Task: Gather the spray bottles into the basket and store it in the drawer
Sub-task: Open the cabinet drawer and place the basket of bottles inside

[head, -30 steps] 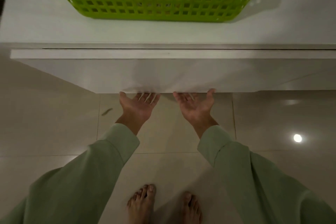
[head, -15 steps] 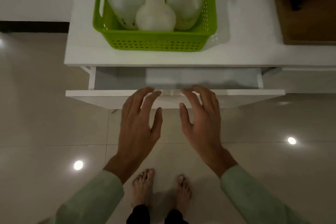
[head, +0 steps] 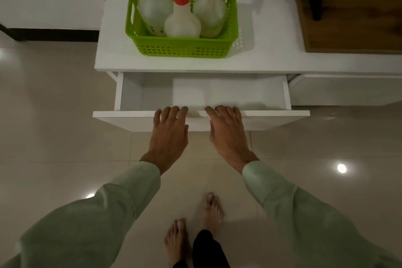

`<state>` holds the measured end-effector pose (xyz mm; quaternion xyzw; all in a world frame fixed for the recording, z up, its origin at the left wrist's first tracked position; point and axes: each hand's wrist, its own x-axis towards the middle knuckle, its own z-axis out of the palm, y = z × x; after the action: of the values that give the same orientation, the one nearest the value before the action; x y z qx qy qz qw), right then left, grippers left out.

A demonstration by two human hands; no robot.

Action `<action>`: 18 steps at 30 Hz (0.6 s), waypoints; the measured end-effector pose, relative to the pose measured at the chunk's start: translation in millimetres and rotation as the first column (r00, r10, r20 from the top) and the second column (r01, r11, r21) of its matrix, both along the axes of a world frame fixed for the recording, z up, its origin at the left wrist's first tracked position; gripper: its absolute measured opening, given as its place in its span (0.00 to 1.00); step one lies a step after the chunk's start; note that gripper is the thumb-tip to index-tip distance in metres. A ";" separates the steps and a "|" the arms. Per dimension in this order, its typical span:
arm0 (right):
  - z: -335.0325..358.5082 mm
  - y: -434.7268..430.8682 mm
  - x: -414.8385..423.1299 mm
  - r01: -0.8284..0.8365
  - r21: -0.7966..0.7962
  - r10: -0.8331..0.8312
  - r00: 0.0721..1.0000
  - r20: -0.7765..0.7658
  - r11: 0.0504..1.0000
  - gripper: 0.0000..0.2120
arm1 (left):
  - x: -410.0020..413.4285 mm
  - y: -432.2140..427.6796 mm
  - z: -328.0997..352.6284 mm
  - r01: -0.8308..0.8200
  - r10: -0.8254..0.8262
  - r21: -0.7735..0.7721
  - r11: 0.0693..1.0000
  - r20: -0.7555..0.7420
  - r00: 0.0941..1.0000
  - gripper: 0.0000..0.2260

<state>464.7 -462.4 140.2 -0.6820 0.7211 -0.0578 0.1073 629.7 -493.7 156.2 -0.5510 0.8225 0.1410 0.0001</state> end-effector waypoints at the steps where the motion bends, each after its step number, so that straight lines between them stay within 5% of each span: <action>1: -0.3 7.6 2.3 0.008 0.001 -0.008 1.000 -0.004 1.000 0.23 | 1.9 6.4 -0.1 0.005 -0.005 -0.003 1.000 0.006 1.000 0.21; 18: 8.0 132.2 36.2 0.060 0.106 -0.059 0.998 -0.011 0.993 0.27 | 36.2 119.6 0.3 -0.062 0.062 -0.009 0.998 -0.017 0.998 0.20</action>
<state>500.9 -330.1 148.2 -0.6536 0.7437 -0.0200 0.1388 665.9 -374.1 156.5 -0.5751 0.8056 0.1417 -0.0140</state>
